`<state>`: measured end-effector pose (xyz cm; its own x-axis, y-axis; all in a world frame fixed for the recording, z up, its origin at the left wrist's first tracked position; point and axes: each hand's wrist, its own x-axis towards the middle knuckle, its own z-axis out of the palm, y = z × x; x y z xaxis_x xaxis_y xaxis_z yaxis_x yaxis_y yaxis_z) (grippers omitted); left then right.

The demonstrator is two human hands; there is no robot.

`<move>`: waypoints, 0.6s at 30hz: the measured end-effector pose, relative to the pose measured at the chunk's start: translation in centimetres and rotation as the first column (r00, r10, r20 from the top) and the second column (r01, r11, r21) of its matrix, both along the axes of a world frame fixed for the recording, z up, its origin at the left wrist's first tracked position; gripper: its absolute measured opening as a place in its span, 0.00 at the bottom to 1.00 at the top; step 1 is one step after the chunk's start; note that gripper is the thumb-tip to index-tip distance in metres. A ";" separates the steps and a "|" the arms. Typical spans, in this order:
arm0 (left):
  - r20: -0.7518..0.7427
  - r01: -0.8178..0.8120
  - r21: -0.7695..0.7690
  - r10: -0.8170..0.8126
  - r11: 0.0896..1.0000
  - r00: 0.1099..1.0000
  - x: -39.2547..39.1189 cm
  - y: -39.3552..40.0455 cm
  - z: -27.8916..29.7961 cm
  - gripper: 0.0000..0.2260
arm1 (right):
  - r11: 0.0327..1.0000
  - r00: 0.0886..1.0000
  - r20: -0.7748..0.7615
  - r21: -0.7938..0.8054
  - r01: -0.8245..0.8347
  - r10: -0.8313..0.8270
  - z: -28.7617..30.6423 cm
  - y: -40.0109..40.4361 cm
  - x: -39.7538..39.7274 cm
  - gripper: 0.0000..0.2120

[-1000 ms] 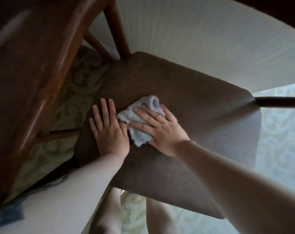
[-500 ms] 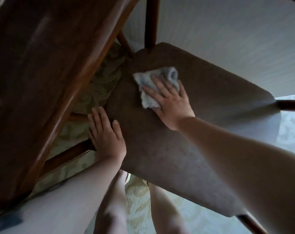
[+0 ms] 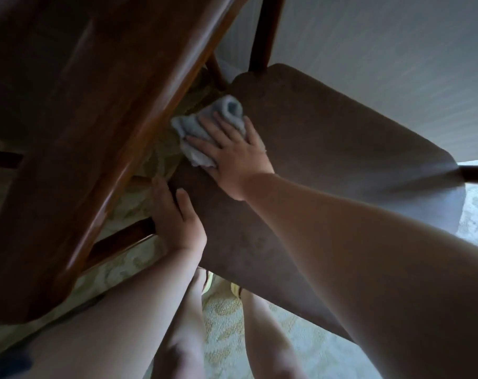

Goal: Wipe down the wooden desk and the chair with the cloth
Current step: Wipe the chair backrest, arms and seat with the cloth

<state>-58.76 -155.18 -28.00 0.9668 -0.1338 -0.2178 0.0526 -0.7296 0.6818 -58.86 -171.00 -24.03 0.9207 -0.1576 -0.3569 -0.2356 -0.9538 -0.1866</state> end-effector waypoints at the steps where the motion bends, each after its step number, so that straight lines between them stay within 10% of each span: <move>1: -0.003 0.004 0.026 -0.003 1.000 1.000 0.0 -0.1 0.0 0.28 | 0.996 0.996 0.025 -0.003 0.086 -0.086 0.1 0.8 -0.5 0.26; 8: 0.060 -0.064 -0.037 0.066 0.997 0.996 0.7 -1.1 0.8 0.29 | 0.943 0.942 -0.070 0.084 -0.323 0.329 0.1 2.4 -2.2 0.28; 11: 0.050 0.041 0.160 -0.049 0.986 0.998 0.6 -3.8 1.7 0.28 | 0.993 0.994 -0.060 0.076 0.095 -0.091 0.1 -3.5 -0.7 0.27; 14: 0.017 0.159 0.199 -0.166 0.967 0.986 0.3 -7.5 2.6 0.29 | 0.706 0.707 -0.015 0.056 0.706 -0.707 -0.2 -4.6 -3.3 0.27; 18: -0.005 0.241 0.265 -0.249 0.934 0.969 0.6 -10.1 2.4 0.30 | 0.933 0.935 -0.045 0.057 0.355 -0.352 0.1 -0.8 -5.1 0.32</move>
<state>-58.17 -165.25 -25.60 0.9175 -0.3091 -0.2504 -0.1665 -0.8701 0.4639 -64.00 -171.81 -23.94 0.7971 -0.4468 -0.4063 -0.5625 -0.7941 -0.2303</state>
